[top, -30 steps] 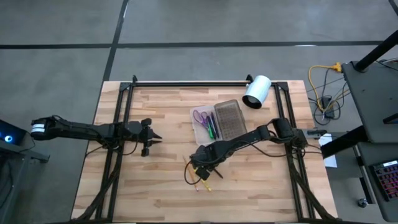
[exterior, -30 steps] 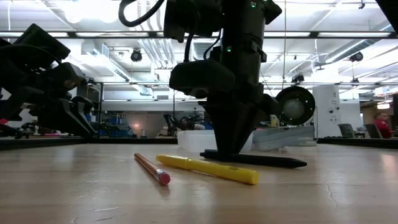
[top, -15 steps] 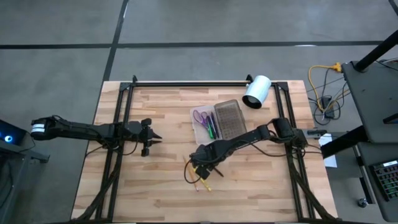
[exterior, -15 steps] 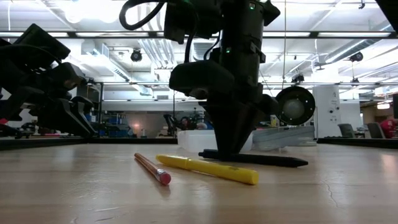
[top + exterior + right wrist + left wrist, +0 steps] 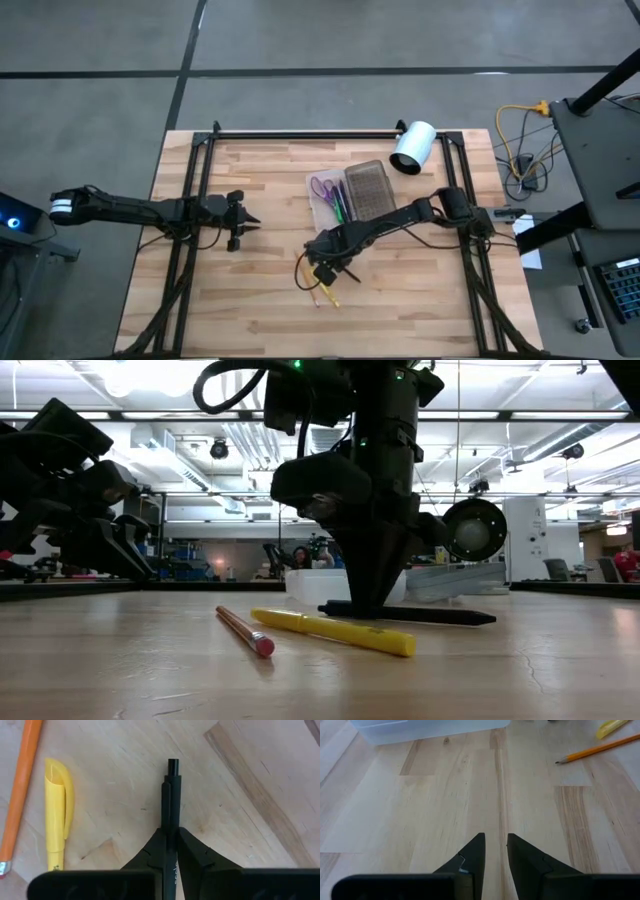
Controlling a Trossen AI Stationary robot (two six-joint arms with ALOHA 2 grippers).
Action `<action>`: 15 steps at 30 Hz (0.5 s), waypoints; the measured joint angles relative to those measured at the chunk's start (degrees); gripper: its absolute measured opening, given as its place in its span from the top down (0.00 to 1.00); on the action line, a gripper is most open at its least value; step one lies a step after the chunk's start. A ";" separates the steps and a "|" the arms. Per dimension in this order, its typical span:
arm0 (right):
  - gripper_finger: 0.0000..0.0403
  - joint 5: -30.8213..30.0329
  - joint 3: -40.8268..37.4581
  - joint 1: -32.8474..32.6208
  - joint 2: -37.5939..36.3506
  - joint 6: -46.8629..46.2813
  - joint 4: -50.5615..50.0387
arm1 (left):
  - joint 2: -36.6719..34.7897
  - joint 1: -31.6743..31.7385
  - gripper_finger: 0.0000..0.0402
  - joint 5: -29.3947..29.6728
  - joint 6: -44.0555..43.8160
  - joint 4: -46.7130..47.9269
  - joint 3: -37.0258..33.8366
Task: Pick & place school supplies into a supply box
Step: Put the black pen into the supply box
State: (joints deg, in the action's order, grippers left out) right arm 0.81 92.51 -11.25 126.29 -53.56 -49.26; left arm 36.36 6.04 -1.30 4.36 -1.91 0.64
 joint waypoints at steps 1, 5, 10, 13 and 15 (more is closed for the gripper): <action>0.96 0.04 -0.08 0.13 -0.44 -0.02 0.25 | 0.01 0.00 0.83 -0.01 0.00 0.02 0.00; 0.96 -3.39 0.11 0.26 -1.76 0.56 -0.92 | 0.00 -0.01 0.83 0.00 0.00 0.01 0.00; 0.97 -7.05 2.78 0.55 -3.48 4.27 0.21 | 0.02 -0.01 0.83 -0.01 0.00 0.01 0.00; 0.97 -7.29 4.12 0.77 -3.64 6.52 0.46 | 0.00 -0.02 0.83 0.00 0.00 0.00 0.00; 0.97 -10.06 5.22 1.03 -4.02 7.04 1.02 | 0.00 -0.01 0.83 0.00 0.00 0.02 0.00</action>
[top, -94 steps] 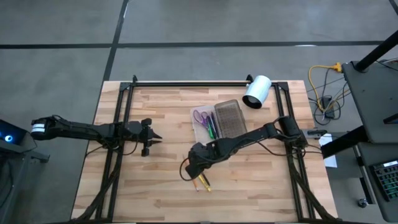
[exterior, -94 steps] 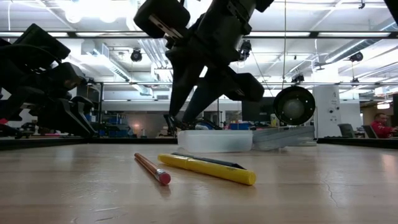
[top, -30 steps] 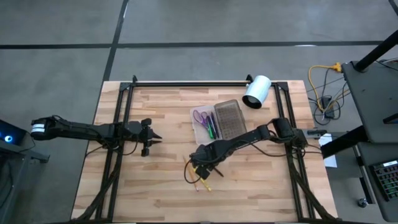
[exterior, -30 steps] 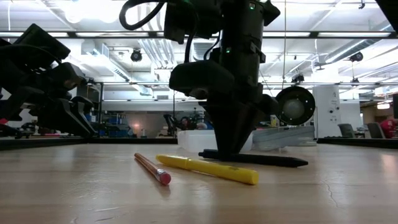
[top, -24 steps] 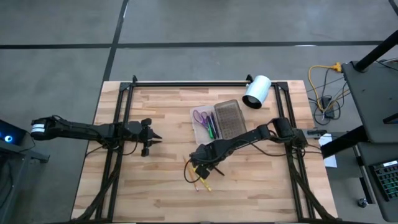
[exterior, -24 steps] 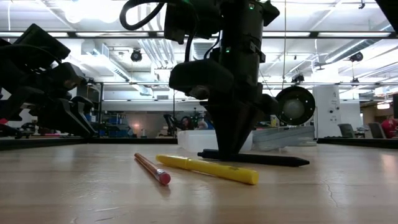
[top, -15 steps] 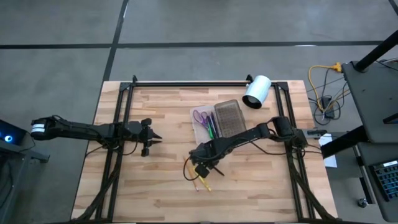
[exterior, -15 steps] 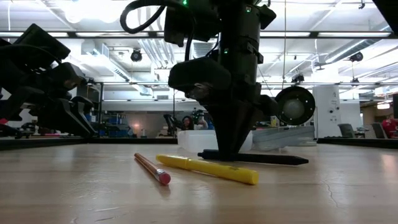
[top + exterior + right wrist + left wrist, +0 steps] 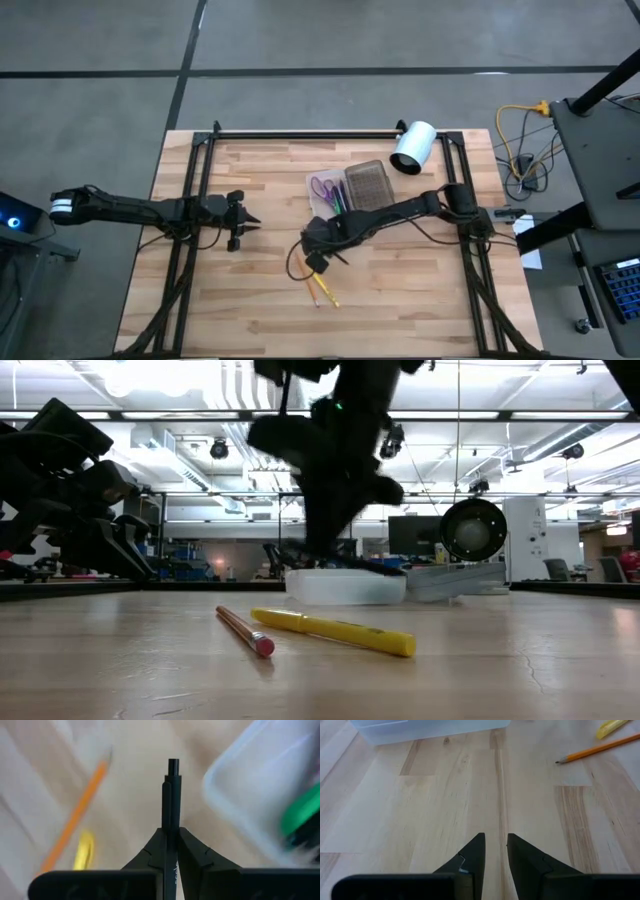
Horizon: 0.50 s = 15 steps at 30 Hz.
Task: Pick & place school supplies into a supply box
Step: Put the black pen into the supply box
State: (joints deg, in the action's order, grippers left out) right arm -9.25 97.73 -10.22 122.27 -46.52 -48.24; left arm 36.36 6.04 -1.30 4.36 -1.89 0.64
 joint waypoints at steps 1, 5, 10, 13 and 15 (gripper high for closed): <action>0.97 -1.99 0.61 0.09 -0.39 -0.26 0.22 | 0.00 0.01 0.83 0.00 0.00 -0.02 0.00; 0.97 -8.27 2.94 0.39 -1.32 -0.88 0.51 | 0.00 -0.01 0.83 0.00 0.00 -0.01 0.00; 0.97 -11.83 3.78 1.95 -1.89 -3.77 0.47 | 0.01 0.01 0.83 -0.01 0.00 -0.01 0.00; 0.97 -12.47 3.72 3.37 -1.94 -5.17 0.46 | 0.00 -0.01 0.83 -0.02 0.00 0.00 0.00; 0.97 -12.75 3.37 4.28 -1.94 -5.59 0.36 | 0.00 0.01 0.83 -0.02 0.00 0.00 0.00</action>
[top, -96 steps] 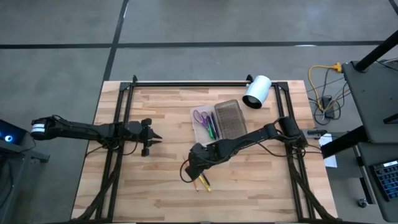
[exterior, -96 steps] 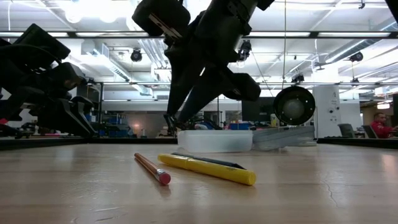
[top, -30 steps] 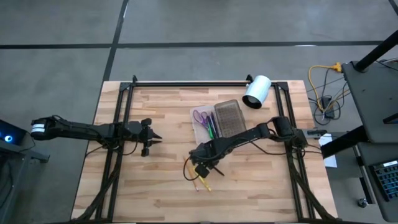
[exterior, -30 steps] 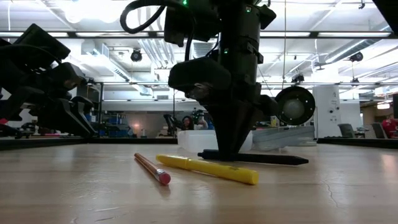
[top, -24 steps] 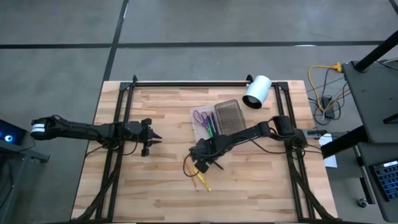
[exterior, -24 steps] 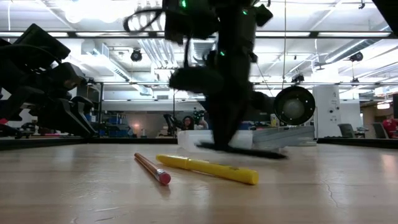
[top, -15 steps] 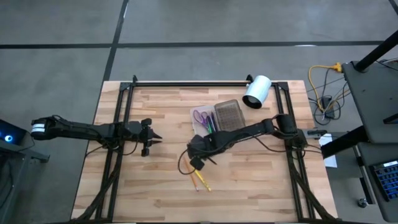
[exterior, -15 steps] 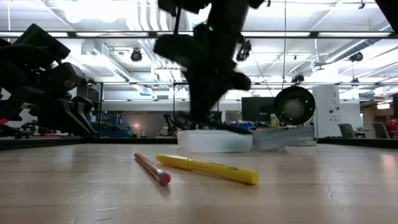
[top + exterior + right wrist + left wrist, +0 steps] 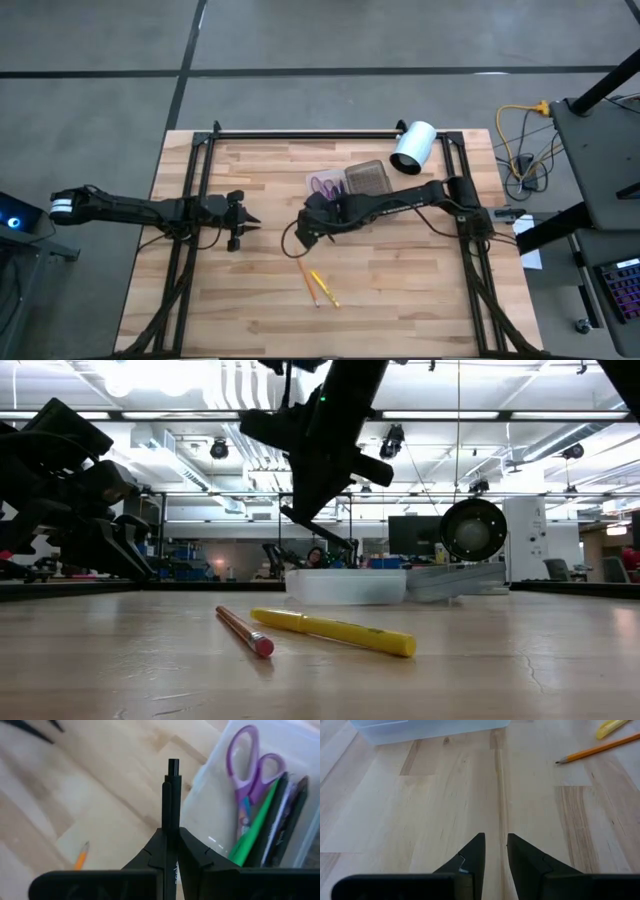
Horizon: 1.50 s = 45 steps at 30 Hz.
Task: Pick & place school supplies into a supply box
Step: Put the black pen into the supply box
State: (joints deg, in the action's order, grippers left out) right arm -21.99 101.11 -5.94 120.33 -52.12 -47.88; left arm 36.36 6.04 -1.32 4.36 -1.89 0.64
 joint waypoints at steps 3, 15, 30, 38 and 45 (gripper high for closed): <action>0.97 -0.63 -0.16 1.25 0.00 -0.19 -0.09 | 0.00 0.00 0.83 0.02 0.00 -0.02 0.00; 0.97 -7.04 -0.51 5.33 0.00 -8.86 -9.89 | 0.00 -0.01 0.83 0.01 0.00 0.00 0.00; 0.91 -7.65 -2.14 7.26 1.38 -13.62 -10.56 | 0.00 -0.01 0.83 0.01 0.00 0.00 0.00; 0.91 -7.46 -2.74 7.99 1.68 -13.33 -12.39 | 0.00 0.00 0.83 0.02 0.00 -0.02 0.00; 0.91 -6.45 -3.09 8.03 1.68 -12.41 -13.04 | 0.00 -0.02 0.83 0.00 0.00 -0.02 0.00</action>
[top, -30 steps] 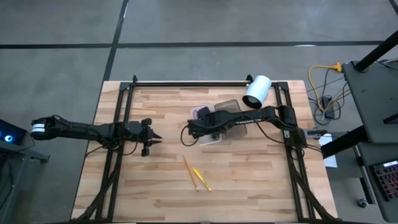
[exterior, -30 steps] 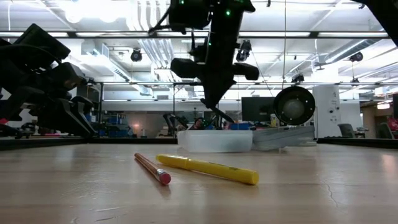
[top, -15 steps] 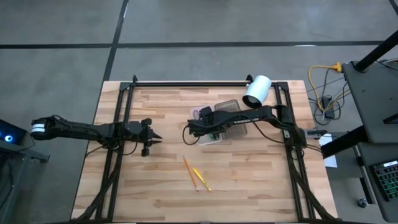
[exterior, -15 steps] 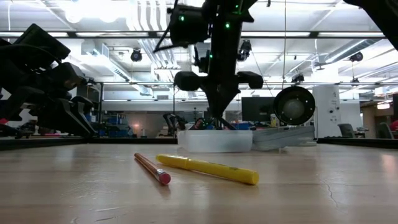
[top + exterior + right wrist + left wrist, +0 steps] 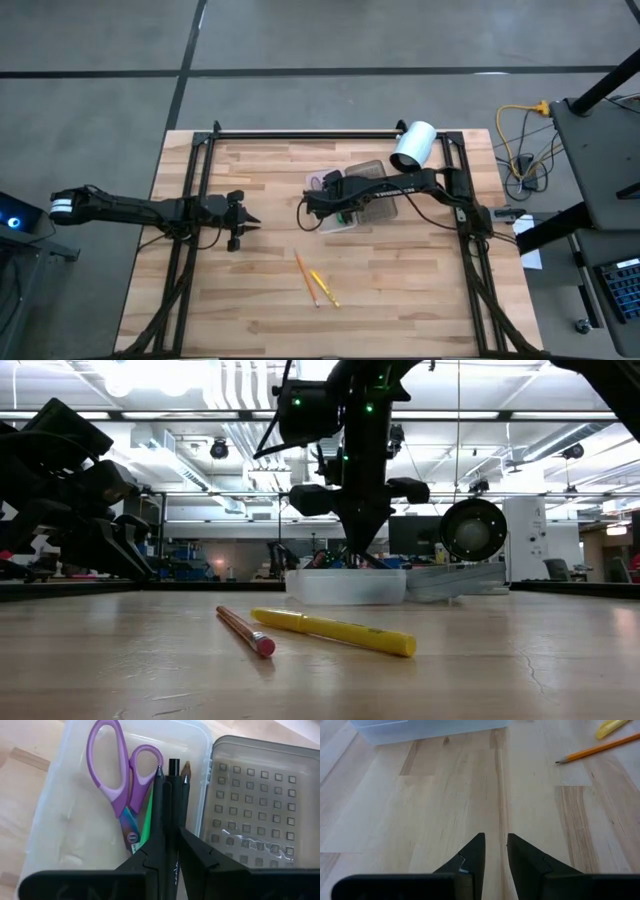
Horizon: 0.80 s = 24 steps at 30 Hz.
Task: Pick & place school supplies into a supply box
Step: Put the black pen into the supply box, then put the yellow pen into the supply box
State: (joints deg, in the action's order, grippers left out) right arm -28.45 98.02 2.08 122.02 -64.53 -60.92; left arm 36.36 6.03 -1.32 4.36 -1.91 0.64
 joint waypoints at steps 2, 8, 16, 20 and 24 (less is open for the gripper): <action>0.91 0.00 -0.04 -0.04 0.00 0.00 0.08 | 0.00 0.01 0.83 0.02 0.00 0.00 0.00; 0.90 0.02 -0.47 -0.02 0.00 0.26 -0.03 | 0.00 0.00 0.83 0.01 0.00 0.00 0.00; 0.82 0.04 -0.76 -0.02 0.00 0.66 -0.18 | 0.00 0.01 0.83 0.01 0.00 0.02 0.00; 0.75 0.02 -0.79 0.00 0.00 1.27 -0.18 | 0.00 0.02 0.83 0.01 0.00 0.00 0.00; 0.71 0.04 -0.79 -0.02 -0.07 3.96 -0.02 | 0.00 0.02 0.83 0.02 0.00 0.00 0.00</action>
State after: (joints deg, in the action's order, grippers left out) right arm -28.41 97.23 2.07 121.94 -60.57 -60.94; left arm 36.36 6.04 -1.30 4.36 -1.91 0.64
